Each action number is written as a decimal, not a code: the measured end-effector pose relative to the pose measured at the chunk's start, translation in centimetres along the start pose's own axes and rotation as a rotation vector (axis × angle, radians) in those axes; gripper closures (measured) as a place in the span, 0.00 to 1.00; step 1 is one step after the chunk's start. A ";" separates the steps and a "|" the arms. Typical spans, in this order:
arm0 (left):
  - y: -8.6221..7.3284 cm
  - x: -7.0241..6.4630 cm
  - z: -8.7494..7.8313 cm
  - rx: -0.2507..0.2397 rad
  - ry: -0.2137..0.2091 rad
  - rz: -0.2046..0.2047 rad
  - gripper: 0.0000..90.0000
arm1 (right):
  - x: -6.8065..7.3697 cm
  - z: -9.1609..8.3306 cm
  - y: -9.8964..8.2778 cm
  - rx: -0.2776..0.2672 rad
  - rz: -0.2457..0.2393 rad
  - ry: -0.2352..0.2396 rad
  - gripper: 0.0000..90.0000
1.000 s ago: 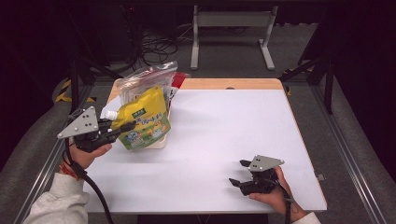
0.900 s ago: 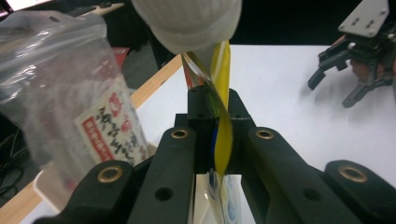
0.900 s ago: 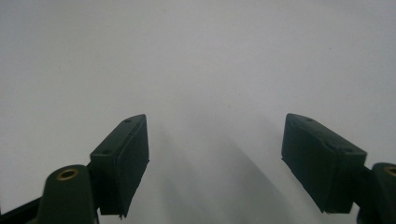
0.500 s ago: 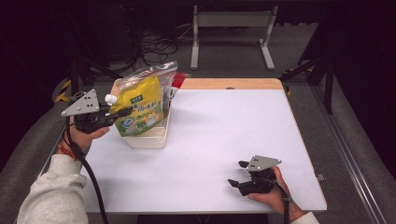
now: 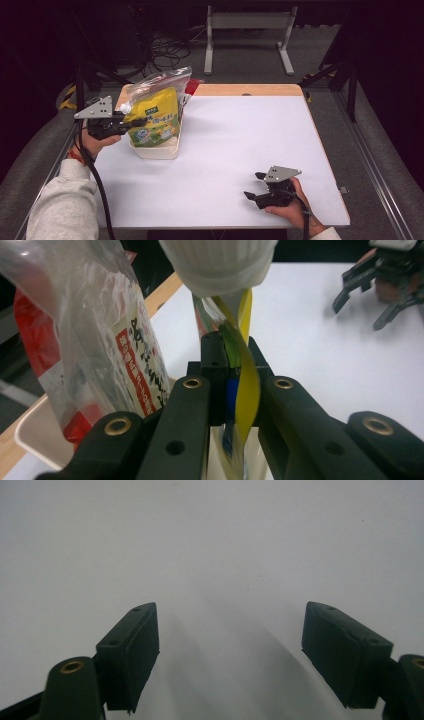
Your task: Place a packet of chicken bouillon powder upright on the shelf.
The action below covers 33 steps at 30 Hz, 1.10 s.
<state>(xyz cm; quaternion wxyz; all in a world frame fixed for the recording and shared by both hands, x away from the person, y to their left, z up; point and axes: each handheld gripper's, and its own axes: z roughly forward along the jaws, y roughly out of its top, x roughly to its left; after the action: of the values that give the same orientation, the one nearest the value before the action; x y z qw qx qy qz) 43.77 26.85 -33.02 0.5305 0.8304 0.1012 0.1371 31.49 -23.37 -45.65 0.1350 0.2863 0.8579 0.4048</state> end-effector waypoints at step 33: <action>-5.3 -0.2 1.6 0.078 0.121 -0.140 0.95 | 0.3 0.0 0.4 -0.004 -0.025 0.010 0.25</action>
<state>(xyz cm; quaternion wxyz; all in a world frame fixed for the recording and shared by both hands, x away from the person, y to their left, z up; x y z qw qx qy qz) 43.97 27.62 -38.45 0.4990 0.8314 0.1963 0.1457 31.39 -22.96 -45.34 0.1365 0.2731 0.8612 0.4063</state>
